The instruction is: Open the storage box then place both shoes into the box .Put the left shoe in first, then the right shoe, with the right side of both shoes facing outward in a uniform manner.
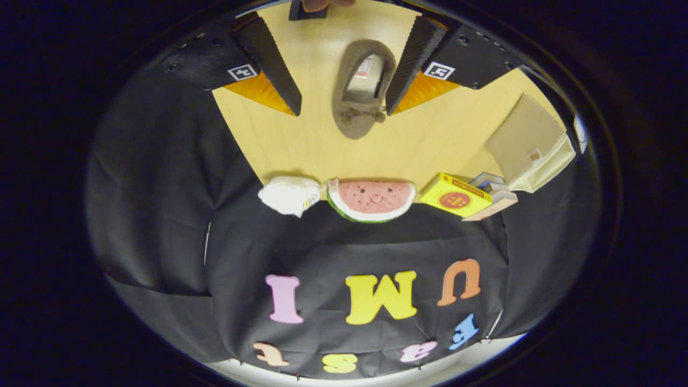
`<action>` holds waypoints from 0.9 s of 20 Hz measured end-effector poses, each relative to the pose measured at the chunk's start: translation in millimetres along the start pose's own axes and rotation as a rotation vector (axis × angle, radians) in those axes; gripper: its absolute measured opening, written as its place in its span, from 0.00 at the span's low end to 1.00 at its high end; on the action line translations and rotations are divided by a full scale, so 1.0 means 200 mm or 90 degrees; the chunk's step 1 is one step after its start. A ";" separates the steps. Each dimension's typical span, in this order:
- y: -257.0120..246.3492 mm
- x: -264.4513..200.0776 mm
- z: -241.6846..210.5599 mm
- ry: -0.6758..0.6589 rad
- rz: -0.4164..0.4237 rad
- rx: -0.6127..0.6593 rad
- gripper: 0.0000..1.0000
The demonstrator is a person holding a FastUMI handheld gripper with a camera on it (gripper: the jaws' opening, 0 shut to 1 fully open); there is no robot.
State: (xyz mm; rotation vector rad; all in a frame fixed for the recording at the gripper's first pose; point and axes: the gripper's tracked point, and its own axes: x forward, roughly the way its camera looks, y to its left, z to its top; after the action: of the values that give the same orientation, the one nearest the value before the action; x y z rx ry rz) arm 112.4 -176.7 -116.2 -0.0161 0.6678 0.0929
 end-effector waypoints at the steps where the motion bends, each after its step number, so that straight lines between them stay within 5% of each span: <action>1: -0.01 0.04 -0.03 0.020 -0.002 -0.003 0.96; 11: 0.02 0.38 -0.31 0.178 0.019 0.022 0.96; 13: 0.06 0.43 -0.34 0.189 0.038 0.053 0.88; 18: 0.05 0.52 -0.41 0.188 0.040 0.143 0.37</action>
State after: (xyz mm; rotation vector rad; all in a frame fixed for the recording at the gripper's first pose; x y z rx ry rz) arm 142.8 -161.9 -244.3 0.2114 0.9706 0.0757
